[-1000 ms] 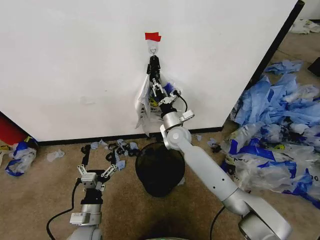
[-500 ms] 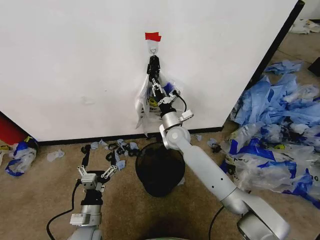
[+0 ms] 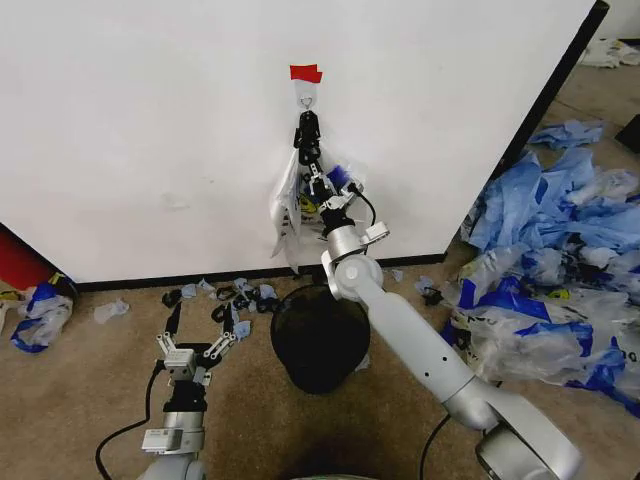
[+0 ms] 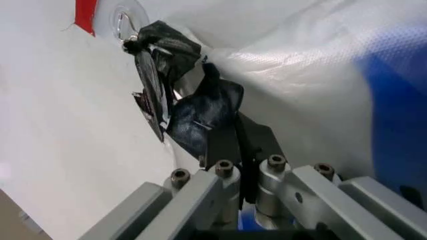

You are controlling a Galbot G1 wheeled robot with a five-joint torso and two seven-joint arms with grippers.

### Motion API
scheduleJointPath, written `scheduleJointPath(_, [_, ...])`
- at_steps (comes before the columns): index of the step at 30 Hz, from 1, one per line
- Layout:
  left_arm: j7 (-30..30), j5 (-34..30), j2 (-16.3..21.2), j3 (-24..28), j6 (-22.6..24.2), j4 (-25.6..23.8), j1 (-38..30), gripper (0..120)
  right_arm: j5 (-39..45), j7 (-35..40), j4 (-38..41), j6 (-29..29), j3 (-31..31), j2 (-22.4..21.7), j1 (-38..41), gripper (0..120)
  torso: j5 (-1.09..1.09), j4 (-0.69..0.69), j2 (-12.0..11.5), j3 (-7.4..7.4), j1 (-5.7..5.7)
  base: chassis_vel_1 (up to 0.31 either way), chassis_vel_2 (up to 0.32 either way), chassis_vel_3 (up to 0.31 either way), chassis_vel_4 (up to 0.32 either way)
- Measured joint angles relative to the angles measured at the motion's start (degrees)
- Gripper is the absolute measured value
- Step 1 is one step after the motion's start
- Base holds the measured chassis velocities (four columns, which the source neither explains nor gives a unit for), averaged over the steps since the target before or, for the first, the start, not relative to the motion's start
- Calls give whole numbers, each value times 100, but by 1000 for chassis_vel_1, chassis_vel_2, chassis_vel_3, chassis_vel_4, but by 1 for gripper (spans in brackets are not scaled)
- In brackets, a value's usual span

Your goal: Pick up the garbage bag from the wall and place it over the trash bin.

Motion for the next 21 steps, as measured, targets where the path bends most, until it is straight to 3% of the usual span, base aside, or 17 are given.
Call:
scheduleJointPath(6, [0, 5, 0, 3, 2, 32, -68, 98, 5, -59, 274, 49, -59, -228, -210, 0, 0, 0, 0, 0, 0, 0, 0, 0, 0])
scheduleJointPath(21, [-23, -32, 0, 74, 99, 282, -297, 98, -54, -599, 1253, 333, -102, -1293, -1036, 0, 1, 0, 0, 0, 0, 0, 0, 0, 0])
